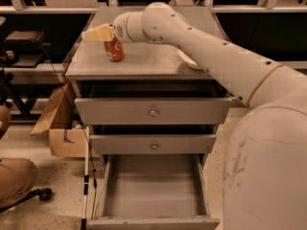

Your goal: Place coke can into bottom drawer

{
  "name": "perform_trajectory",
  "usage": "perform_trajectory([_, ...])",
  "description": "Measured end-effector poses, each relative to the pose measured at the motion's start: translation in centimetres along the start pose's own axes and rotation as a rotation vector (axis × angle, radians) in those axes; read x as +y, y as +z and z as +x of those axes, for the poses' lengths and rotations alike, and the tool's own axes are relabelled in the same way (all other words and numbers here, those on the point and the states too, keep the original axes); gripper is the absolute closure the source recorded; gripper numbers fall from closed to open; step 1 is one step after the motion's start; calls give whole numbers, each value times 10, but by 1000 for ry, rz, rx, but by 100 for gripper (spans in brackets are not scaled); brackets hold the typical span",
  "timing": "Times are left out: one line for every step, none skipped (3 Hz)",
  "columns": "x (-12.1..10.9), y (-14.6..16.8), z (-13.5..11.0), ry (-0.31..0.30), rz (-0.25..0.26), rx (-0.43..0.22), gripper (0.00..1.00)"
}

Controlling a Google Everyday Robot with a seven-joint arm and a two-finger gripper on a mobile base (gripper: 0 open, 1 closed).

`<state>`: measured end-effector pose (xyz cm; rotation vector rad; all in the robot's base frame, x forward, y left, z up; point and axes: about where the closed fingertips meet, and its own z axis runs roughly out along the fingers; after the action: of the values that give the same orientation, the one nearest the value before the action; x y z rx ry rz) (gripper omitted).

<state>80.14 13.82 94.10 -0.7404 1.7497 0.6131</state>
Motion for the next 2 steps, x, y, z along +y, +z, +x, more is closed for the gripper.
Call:
perform_trajectory([-2, 23, 1, -1, -8, -7, 0])
perform_trajectory([0, 45, 9, 7, -45, 9, 17])
